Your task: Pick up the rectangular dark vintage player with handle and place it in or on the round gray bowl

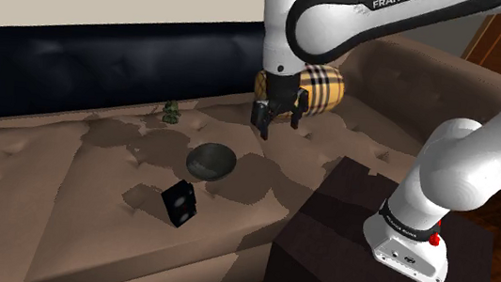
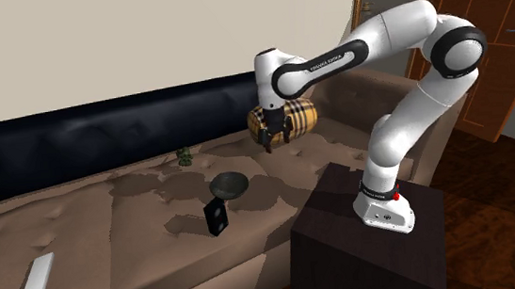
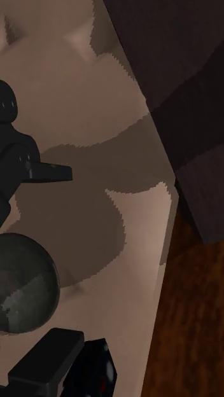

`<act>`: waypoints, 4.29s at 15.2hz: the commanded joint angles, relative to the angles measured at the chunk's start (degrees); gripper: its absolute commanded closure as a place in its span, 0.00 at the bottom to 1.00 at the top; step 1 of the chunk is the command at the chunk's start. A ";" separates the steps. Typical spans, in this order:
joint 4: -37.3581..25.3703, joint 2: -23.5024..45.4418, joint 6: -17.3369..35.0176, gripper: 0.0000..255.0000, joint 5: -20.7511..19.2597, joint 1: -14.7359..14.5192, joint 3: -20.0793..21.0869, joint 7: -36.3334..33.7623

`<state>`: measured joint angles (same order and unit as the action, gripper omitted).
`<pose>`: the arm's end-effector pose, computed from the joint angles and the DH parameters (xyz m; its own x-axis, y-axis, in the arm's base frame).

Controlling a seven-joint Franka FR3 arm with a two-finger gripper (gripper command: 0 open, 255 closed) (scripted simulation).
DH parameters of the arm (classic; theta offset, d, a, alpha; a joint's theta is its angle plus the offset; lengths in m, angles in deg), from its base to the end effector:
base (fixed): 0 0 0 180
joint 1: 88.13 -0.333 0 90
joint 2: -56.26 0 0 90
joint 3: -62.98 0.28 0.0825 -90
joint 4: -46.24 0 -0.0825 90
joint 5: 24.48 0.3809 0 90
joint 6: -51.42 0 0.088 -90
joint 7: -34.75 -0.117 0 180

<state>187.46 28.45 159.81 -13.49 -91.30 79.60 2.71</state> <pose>0.3763 0.1498 0.4108 0.9426 -0.3161 -0.1075 -0.3160 -0.9486 0.0188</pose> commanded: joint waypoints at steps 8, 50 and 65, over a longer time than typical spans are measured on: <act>-6.54 16.96 13.61 0.00 -0.57 0.13 8.58 -15.93; -28.77 50.67 26.50 1.00 -18.81 -6.76 9.04 -43.98; -32.34 44.08 16.92 1.00 -15.06 -5.28 10.85 -42.04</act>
<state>155.78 72.79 177.61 -28.72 -96.65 90.40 -39.48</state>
